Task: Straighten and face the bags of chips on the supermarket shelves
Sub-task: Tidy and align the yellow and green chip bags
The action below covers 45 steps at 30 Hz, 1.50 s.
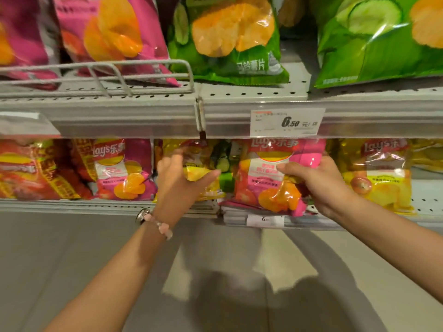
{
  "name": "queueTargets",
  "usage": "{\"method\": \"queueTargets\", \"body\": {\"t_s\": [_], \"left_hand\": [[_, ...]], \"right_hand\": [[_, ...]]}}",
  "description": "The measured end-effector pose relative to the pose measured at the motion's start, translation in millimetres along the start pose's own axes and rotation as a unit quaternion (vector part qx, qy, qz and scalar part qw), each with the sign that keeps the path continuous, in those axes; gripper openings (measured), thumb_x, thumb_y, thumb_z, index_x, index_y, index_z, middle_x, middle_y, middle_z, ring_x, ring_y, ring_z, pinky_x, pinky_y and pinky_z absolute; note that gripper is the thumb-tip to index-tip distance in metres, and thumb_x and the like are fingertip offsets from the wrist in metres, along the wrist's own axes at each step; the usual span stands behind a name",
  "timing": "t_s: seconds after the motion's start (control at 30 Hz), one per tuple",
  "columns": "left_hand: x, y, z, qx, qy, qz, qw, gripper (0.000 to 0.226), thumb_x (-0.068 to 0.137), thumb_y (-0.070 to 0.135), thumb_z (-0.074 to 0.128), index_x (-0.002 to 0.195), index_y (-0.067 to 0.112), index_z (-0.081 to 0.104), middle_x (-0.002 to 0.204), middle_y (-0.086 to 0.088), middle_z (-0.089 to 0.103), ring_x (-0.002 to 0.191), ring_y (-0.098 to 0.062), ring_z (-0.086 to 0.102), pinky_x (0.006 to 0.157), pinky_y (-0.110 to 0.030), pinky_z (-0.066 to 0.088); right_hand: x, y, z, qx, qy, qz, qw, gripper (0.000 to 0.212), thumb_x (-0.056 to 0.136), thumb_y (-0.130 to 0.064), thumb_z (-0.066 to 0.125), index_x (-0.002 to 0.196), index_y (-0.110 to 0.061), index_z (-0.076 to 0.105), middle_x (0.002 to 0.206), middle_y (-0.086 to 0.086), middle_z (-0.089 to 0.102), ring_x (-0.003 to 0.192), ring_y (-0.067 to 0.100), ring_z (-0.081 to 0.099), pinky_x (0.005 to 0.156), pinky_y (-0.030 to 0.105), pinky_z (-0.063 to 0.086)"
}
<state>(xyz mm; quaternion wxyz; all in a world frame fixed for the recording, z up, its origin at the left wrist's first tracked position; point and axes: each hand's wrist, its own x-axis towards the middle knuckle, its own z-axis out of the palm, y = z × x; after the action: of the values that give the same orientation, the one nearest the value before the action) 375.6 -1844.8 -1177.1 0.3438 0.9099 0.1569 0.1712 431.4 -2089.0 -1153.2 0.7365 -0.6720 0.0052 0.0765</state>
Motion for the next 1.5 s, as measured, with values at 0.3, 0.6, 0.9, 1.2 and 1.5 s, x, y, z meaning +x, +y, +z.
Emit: {"method": "queueTargets", "body": {"t_s": [0.3,0.6,0.9,1.2,1.5], "left_hand": [[27.9,-41.0,9.3,0.069,-0.082,-0.114,0.988,0.107,0.06,0.06,0.08,0.146,0.019,0.032,0.126,-0.019,0.055,0.118,-0.037,0.051,0.093,-0.042,0.047],[12.0,-35.3,2.2,-0.002,0.026,-0.053,0.998,0.085,0.072,0.031,0.082,0.144,0.014,0.038,0.111,-0.016,0.061,0.105,-0.032,0.056,0.085,-0.043,0.048],[-17.1,-52.7,-40.7,-0.122,0.049,0.046,0.99,0.087,0.064,0.034,0.086,0.138,0.025,0.042,0.109,-0.001,0.063,0.1,-0.017,0.06,0.087,-0.031,0.052],[-18.8,-68.1,-72.3,-0.111,0.053,0.079,0.989,0.09,0.061,0.023,0.087,0.139,0.023,0.042,0.117,0.016,0.058,0.111,-0.005,0.053,0.087,-0.01,0.042],[-25.7,-66.3,-80.2,-0.194,0.007,0.111,0.975,0.091,0.057,0.019,0.08,0.139,0.015,0.04,0.13,0.009,0.053,0.119,0.006,0.049,0.095,-0.009,0.042]], "right_hand": [[0.2,-1.3,-7.6,-0.02,-0.006,-0.005,1.0,0.035,0.074,0.007,0.07,0.105,-0.007,0.066,0.084,0.002,0.074,0.074,0.014,0.072,0.056,0.022,0.055],[-8.2,5.3,2.9,-0.044,-0.005,0.003,0.999,0.046,0.071,0.007,0.073,0.113,-0.009,0.062,0.103,0.012,0.072,0.092,0.026,0.07,0.081,0.042,0.057],[14.3,5.0,43.5,-0.056,0.017,0.029,0.998,0.041,0.067,0.0,0.08,0.104,-0.009,0.065,0.092,0.009,0.072,0.079,0.023,0.07,0.065,0.032,0.058],[48.7,12.3,76.7,-0.112,0.02,0.043,0.993,0.039,0.062,-0.005,0.082,0.091,-0.024,0.065,0.094,0.003,0.07,0.089,0.024,0.067,0.073,0.034,0.055],[57.7,16.7,111.3,-0.099,-0.019,0.052,0.994,0.049,0.071,-0.015,0.081,0.115,-0.007,0.061,0.112,0.01,0.066,0.098,0.026,0.065,0.09,0.041,0.053]]}}
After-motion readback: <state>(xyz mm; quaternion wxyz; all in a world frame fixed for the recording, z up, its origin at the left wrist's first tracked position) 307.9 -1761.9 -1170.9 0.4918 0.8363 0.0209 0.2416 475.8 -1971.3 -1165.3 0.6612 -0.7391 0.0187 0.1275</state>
